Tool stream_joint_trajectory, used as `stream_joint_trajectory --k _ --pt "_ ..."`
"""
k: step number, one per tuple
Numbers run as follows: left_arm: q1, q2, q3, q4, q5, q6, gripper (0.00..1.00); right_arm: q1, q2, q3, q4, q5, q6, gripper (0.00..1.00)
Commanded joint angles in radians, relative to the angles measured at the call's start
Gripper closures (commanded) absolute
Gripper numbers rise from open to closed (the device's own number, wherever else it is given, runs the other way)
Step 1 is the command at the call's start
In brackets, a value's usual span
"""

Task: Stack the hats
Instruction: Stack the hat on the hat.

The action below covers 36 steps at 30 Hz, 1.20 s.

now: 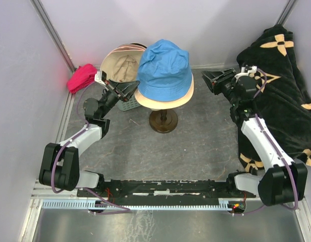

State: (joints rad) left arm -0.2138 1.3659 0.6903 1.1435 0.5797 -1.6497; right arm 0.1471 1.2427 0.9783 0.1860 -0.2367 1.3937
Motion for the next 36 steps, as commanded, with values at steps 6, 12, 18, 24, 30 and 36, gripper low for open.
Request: stream_joint_trajectory --k 6,12,18,24,30,36 --pt "-0.032 0.048 -0.066 -0.186 0.138 0.103 0.97 -0.006 -0.055 0.042 0.051 -0.029 -0.003 0.54" --pt "-0.033 0.032 -0.074 -0.184 0.124 0.097 0.74 -0.002 -0.025 0.021 0.142 -0.089 0.049 0.52" --pt "-0.033 0.004 -0.081 -0.185 0.086 0.105 0.59 0.006 -0.015 0.031 0.168 -0.113 0.051 0.51" --pt "-0.025 -0.044 -0.11 -0.187 0.031 0.103 0.59 0.006 -0.022 0.017 0.165 -0.115 0.052 0.51" --pt "0.031 -0.17 -0.142 -0.313 0.016 0.155 0.59 0.003 -0.03 0.011 0.151 -0.117 0.05 0.51" --pt "0.092 -0.238 -0.22 -0.27 -0.004 0.095 0.59 -0.013 -0.023 0.007 0.166 -0.13 0.062 0.51"
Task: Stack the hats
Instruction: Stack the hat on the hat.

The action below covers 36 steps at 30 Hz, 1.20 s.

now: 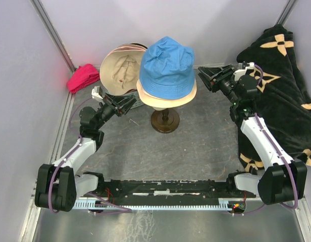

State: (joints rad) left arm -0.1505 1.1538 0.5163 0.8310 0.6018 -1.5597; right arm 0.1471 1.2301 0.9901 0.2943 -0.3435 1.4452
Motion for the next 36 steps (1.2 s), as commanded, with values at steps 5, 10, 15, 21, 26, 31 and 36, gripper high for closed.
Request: stream_joint_trajectory --k 5,10,15,21,26,31,36 --pt "0.088 -0.007 0.022 0.082 -0.047 -0.026 0.59 -0.032 0.009 0.034 0.044 -0.043 0.006 0.51" --pt "0.122 0.048 0.158 0.077 -0.102 -0.031 0.58 -0.033 0.038 0.076 0.029 -0.053 -0.001 0.51" --pt "0.123 0.21 0.332 0.159 -0.082 -0.061 0.54 -0.034 0.058 0.091 0.029 -0.056 -0.002 0.51" --pt "0.124 0.371 0.483 0.271 0.015 -0.107 0.52 -0.033 0.058 0.094 0.026 -0.061 -0.004 0.51" --pt "0.123 0.515 0.583 0.509 0.103 -0.263 0.5 -0.032 0.067 0.106 0.022 -0.077 -0.009 0.51" --pt "0.106 0.591 0.659 0.576 0.164 -0.304 0.48 -0.033 0.076 0.11 0.03 -0.085 -0.002 0.51" --pt "0.09 0.632 0.717 0.581 0.211 -0.312 0.47 -0.03 0.085 0.11 0.039 -0.09 0.002 0.51"
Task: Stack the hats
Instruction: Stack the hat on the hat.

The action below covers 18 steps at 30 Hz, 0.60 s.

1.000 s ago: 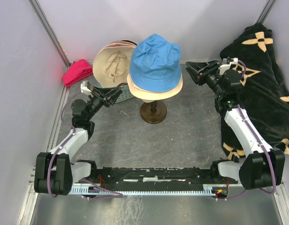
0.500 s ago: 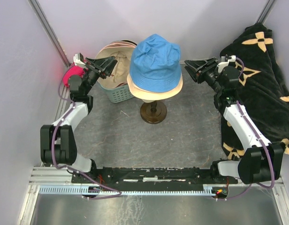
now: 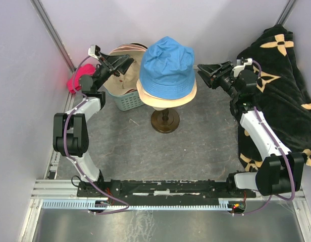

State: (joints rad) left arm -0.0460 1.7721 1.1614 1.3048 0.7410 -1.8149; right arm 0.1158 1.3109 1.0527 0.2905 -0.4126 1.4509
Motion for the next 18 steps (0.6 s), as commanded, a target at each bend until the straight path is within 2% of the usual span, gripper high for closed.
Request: stream_joint_trajectory --k 1,4,9,18 --pt "-0.015 0.02 0.078 0.107 0.078 -0.056 0.46 0.002 0.007 0.047 0.042 -0.022 -0.004 0.51" --pt "-0.021 0.034 0.096 0.09 0.107 -0.043 0.42 0.009 0.011 0.048 0.047 -0.019 -0.004 0.51" --pt "-0.032 0.039 0.108 0.008 0.14 0.02 0.42 0.018 0.018 0.048 0.055 -0.012 -0.003 0.51" --pt "-0.048 0.08 0.162 -0.011 0.159 0.028 0.42 0.027 0.03 0.052 0.073 -0.012 0.0 0.51"
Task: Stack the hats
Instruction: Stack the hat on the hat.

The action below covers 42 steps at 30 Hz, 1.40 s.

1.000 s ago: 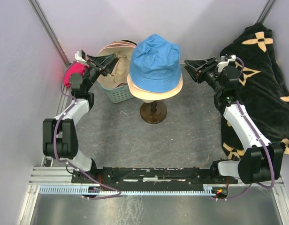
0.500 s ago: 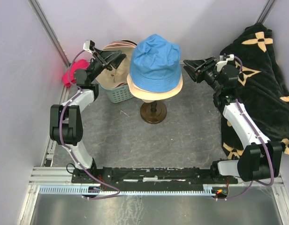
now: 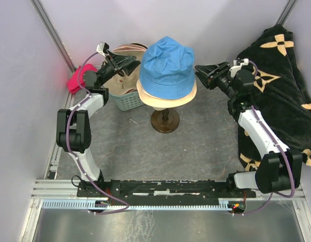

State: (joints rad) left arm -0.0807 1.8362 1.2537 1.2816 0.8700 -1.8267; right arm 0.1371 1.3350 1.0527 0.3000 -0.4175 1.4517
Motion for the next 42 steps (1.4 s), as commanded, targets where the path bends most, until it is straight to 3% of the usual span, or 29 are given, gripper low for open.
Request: stream_joint_trajectory --k 1,22,25,29,38,42 --pt "-0.016 0.021 0.081 0.011 0.034 0.041 0.42 0.007 0.006 0.051 0.065 -0.007 -0.001 0.51" --pt "-0.051 0.08 0.183 0.058 0.069 -0.005 0.43 0.013 0.027 0.056 0.096 -0.014 0.014 0.51" --pt "-0.058 0.089 0.196 0.073 0.068 -0.015 0.51 0.013 0.029 0.055 0.101 -0.014 0.015 0.51" --pt "-0.062 0.102 0.196 0.096 0.061 -0.033 0.76 0.015 0.036 0.049 0.119 -0.019 0.027 0.51" --pt "-0.069 0.122 0.182 0.132 0.056 -0.056 0.95 0.018 0.055 0.039 0.164 -0.03 0.053 0.51" --pt "-0.07 0.115 0.144 0.133 0.048 -0.048 0.97 0.017 0.064 0.033 0.2 -0.047 0.071 0.51"
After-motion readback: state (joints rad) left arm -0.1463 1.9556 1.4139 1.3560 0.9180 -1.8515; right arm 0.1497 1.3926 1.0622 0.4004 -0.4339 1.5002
